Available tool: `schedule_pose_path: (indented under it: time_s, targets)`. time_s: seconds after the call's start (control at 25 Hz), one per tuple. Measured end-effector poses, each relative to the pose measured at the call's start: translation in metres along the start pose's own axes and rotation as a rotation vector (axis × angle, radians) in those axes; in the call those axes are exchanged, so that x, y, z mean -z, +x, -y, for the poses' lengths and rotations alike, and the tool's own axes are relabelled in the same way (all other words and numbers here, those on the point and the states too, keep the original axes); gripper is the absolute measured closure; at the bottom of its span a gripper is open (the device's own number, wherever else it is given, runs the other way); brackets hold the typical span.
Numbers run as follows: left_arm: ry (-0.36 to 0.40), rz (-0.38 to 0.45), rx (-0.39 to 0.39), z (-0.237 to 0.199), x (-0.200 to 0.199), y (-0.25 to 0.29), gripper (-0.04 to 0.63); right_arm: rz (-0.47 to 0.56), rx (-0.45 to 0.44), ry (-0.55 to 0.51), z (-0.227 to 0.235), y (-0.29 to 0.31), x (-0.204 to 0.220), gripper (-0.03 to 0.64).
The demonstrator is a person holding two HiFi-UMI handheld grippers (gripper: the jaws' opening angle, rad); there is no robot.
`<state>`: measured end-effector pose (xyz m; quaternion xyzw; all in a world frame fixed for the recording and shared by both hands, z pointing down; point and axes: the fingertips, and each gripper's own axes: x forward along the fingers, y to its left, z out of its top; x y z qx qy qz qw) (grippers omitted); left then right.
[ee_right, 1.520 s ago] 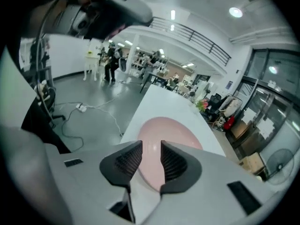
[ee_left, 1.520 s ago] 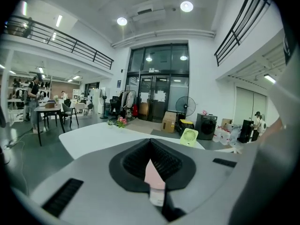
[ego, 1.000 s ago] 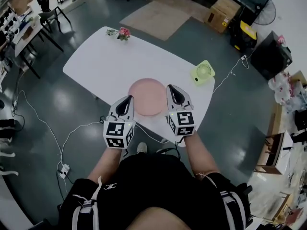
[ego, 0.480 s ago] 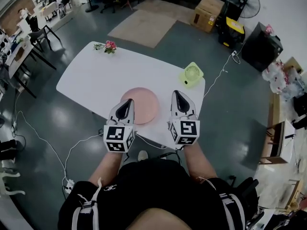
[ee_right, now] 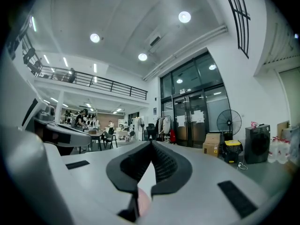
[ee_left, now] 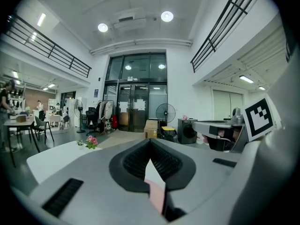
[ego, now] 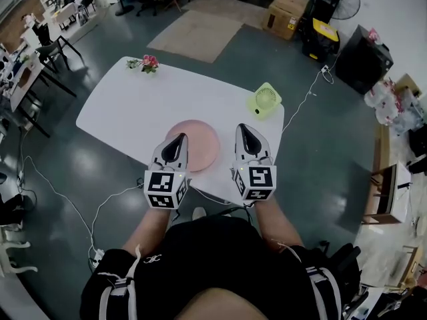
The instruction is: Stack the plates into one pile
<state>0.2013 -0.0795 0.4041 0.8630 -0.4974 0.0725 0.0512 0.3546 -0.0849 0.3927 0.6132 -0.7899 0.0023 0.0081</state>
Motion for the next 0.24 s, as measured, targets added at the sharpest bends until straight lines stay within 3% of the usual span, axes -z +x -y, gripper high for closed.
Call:
schedule_pose_path:
  time_s: [0.24]
  targets:
    - [-0.015, 0.029, -0.009, -0.0060, -0.0059, 0.0017, 0.581, 0.003, -0.016, -0.004, -0.0064, 0.0075, 0.0012, 0.604]
